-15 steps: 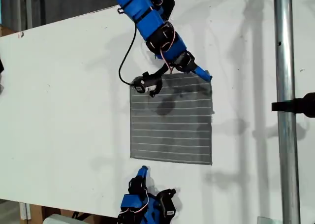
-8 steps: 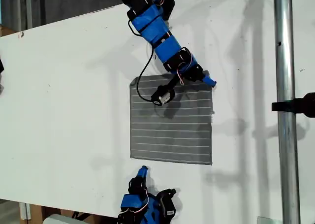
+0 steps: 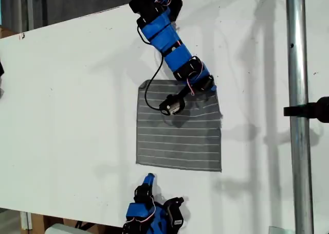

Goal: Grasp corners of a towel and fold twice.

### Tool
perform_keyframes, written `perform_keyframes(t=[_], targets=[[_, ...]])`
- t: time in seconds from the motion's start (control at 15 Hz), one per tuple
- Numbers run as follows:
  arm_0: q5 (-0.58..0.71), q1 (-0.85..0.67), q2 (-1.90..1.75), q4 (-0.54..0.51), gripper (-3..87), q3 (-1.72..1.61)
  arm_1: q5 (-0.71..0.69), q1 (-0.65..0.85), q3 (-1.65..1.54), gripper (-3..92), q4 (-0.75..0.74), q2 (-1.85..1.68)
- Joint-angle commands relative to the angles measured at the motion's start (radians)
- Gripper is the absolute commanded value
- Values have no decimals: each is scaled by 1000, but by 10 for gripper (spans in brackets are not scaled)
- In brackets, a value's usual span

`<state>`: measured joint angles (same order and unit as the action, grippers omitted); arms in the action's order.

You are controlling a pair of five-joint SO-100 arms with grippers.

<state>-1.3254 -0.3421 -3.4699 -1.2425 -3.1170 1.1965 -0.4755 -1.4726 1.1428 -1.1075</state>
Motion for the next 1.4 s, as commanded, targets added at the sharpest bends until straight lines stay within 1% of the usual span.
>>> perform_keyframes(t=[0.0,0.27,0.67,0.73,0.8,0.87,0.93,1.0,1.07,1.2,1.33], targets=[[0,-5,-5,14,-29,3,6,3,21,-1,-3,-12],[-11,-5,-5,8,-24,8,-11,-5,115,-2,101,-133],[-11,-2,-5,9,-25,11,-31,-5,137,-2,127,-261],[-25,14,-5,9,-29,18,-31,-5,137,-2,127,-255],[-94,63,-5,23,-30,26,-31,-3,137,-2,127,-245],[-126,127,-5,37,-30,86,-31,-2,135,-2,126,-238],[-144,156,25,-3,-30,209,-31,0,133,-2,123,-232],[-149,186,166,-34,-30,360,-32,3,130,-2,121,-229],[-173,247,348,-29,-31,505,-35,6,127,-2,117,-229],[-186,396,675,58,-31,710,-37,9,123,-2,114,-224],[-140,508,988,74,-31,913,-37,6,114,-2,112,-224]])
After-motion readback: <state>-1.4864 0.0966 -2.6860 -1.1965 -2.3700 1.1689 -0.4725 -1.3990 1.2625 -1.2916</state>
